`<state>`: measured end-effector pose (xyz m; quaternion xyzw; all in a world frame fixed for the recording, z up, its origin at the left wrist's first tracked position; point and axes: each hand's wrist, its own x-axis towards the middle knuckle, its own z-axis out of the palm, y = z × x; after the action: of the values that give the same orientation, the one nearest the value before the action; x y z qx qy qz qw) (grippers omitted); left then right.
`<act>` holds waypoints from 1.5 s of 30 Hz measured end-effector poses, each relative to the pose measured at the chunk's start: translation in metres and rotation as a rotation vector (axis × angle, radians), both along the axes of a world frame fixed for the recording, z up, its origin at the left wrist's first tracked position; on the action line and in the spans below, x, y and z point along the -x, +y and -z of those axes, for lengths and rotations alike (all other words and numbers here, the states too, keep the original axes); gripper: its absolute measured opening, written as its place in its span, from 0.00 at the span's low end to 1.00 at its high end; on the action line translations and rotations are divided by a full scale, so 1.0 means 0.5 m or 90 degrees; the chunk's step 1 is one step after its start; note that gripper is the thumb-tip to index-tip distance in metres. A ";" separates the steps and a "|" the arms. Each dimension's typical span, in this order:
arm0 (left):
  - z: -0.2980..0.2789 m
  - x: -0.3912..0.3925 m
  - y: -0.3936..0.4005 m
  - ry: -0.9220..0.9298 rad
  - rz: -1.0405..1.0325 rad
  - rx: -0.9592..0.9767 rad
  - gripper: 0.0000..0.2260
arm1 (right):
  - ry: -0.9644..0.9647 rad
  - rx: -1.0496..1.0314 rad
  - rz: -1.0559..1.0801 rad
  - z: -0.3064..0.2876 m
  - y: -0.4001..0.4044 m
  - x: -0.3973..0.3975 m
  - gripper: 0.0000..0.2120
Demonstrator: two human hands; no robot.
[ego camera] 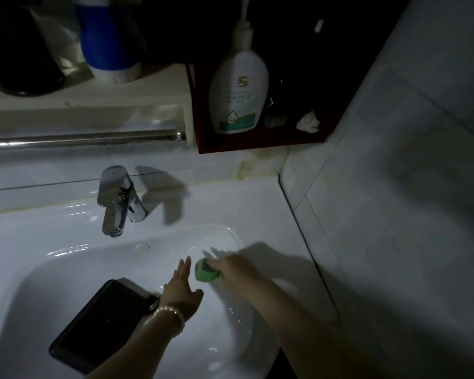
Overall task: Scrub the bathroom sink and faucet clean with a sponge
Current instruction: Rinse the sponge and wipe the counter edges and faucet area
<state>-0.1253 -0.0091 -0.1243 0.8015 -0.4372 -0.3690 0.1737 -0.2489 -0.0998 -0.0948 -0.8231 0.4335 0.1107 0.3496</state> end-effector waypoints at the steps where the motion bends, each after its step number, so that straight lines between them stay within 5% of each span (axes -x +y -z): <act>1: -0.001 -0.002 0.007 0.000 -0.010 0.004 0.37 | -0.039 -0.013 0.015 -0.005 0.001 0.008 0.18; 5: -0.011 0.004 0.016 0.009 -0.002 0.000 0.35 | -0.066 0.163 0.181 -0.032 -0.074 0.104 0.22; 10: -0.020 0.046 0.014 0.065 0.052 -0.048 0.36 | 0.170 0.352 0.143 -0.009 -0.125 0.236 0.26; 16: 0.004 0.075 0.021 0.110 0.053 -0.084 0.35 | 0.275 0.326 0.182 0.025 -0.022 0.171 0.24; 22: 0.027 0.062 0.042 0.129 -0.038 -0.042 0.33 | 0.069 0.148 0.005 -0.001 0.117 0.082 0.18; 26: 0.029 0.051 0.038 0.194 -0.060 -0.005 0.36 | 0.003 0.206 0.156 -0.035 0.082 0.139 0.20; 34: 0.020 0.109 0.024 0.187 0.070 -0.025 0.36 | 0.346 0.486 0.128 -0.017 0.078 0.266 0.20; 37: 0.019 0.121 0.027 0.170 0.090 -0.015 0.33 | 0.310 0.510 0.099 0.001 0.151 0.211 0.10; 39: 0.012 0.119 0.025 0.229 -0.005 0.012 0.31 | 0.301 0.422 0.010 0.002 0.206 0.171 0.12; 42: 0.003 0.099 0.014 0.309 -0.185 0.042 0.28 | 0.122 0.226 -0.047 0.016 0.250 0.132 0.15; 45: 0.001 0.075 0.008 0.318 -0.242 0.061 0.25 | -0.030 0.206 0.133 -0.018 0.217 0.144 0.14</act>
<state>-0.1626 -0.0050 -0.1246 0.7446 -0.2404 -0.4943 0.3788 -0.3210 0.0088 -0.0859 -0.8214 0.5205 -0.0169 0.2326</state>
